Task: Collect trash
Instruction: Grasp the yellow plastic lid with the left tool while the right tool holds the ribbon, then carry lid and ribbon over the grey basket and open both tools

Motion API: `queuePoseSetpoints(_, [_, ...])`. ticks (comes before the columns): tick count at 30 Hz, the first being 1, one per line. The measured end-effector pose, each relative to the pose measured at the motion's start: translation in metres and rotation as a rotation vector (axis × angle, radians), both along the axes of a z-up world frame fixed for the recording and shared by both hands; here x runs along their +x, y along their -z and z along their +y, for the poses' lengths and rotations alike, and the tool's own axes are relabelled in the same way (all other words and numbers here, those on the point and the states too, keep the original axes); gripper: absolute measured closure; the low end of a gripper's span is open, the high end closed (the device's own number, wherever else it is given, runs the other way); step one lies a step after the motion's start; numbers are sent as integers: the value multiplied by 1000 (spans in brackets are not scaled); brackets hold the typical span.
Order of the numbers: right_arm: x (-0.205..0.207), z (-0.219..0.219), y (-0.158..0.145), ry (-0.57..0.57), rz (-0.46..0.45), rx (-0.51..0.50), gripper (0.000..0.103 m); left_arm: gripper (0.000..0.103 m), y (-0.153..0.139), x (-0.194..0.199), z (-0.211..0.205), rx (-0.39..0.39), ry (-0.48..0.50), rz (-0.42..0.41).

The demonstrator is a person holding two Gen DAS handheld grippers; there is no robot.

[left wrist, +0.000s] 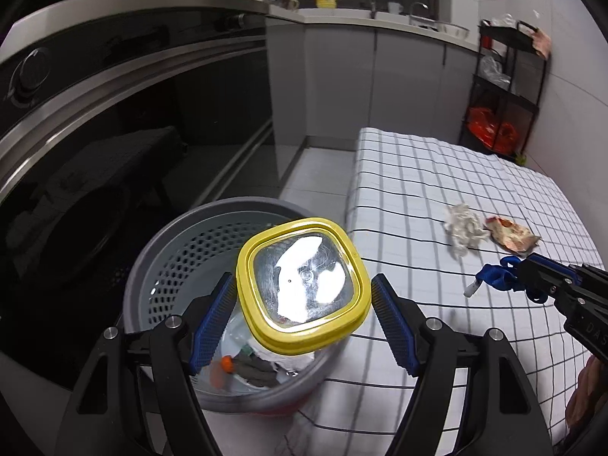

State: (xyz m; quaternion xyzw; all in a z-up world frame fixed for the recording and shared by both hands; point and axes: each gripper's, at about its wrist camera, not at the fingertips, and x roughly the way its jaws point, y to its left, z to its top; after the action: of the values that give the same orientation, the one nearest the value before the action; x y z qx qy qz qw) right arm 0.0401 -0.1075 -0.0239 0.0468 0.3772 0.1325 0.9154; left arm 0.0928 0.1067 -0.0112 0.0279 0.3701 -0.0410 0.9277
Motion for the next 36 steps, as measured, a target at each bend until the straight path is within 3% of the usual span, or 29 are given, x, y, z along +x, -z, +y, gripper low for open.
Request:
queuePoseSetpoints(10, [33, 76, -9, -118, -15, 29, 86, 32, 9, 16, 61, -6, -121, 17])
queuePoseSetpoints(21, [67, 130, -4, -196, -8, 27, 86, 32, 22, 39, 115, 3, -241, 42])
queuePoseSetpoints(36, [100, 163, 29, -244, 65, 39, 86, 32, 43, 55, 124, -11, -231, 110])
